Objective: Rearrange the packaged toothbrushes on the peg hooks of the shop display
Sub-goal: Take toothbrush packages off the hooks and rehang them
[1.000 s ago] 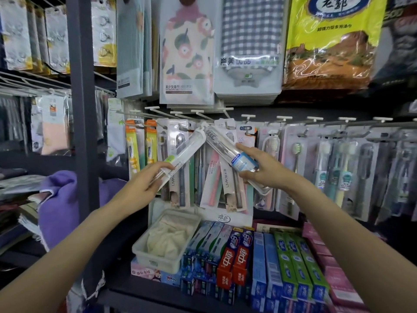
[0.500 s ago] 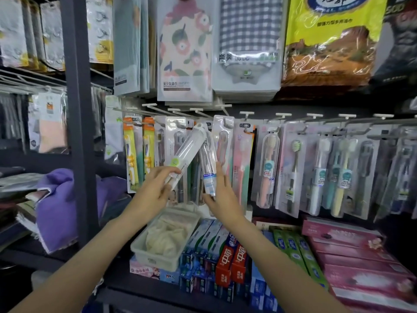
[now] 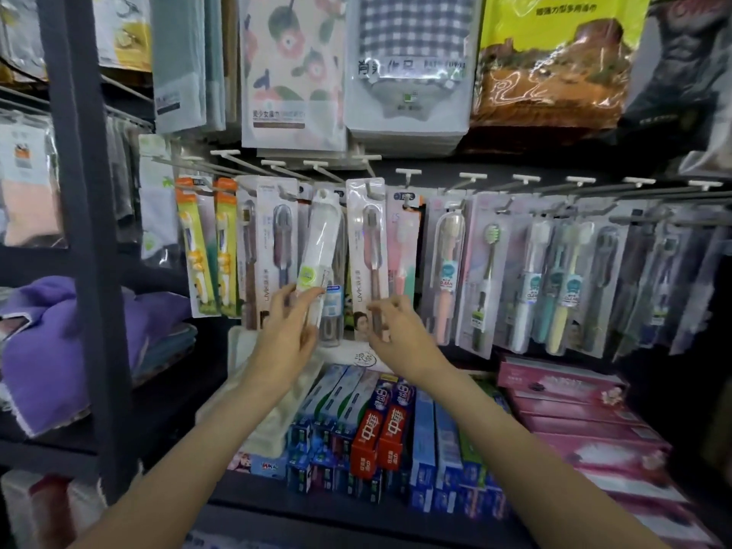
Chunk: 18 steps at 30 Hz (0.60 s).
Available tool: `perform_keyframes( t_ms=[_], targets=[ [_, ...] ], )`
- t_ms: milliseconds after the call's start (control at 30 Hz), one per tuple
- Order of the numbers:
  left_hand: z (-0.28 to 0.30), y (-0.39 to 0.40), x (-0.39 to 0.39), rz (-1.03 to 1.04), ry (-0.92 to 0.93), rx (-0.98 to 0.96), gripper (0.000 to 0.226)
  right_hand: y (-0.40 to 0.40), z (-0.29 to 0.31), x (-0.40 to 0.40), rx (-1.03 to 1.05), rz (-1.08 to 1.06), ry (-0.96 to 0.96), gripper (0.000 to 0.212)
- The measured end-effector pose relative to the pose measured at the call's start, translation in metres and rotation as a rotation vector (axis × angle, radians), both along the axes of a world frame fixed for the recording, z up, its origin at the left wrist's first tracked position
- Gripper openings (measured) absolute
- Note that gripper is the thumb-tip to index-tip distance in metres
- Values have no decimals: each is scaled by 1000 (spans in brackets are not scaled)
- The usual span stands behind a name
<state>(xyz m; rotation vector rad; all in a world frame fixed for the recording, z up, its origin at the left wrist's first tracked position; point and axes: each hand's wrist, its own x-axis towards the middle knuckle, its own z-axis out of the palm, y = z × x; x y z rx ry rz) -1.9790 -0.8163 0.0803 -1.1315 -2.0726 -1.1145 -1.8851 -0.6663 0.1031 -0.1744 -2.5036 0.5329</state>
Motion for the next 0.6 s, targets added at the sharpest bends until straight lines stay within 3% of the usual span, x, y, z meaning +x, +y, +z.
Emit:
perform_keyframes(
  t_ms=[267,367,467,600],
  targets=[
    [-3,10,12,92,105,51,47,48,13,45,3,-164,126,35],
    [7,11,22,120,162,94,43,66,11,55,-7,-341,343,35],
    [14,17,32,104,194,80,41,80,11,59,-141,-495,475,44],
    [14,33,46,65,198,38,41,88,9,48,-515,-449,447,59]
  ],
)
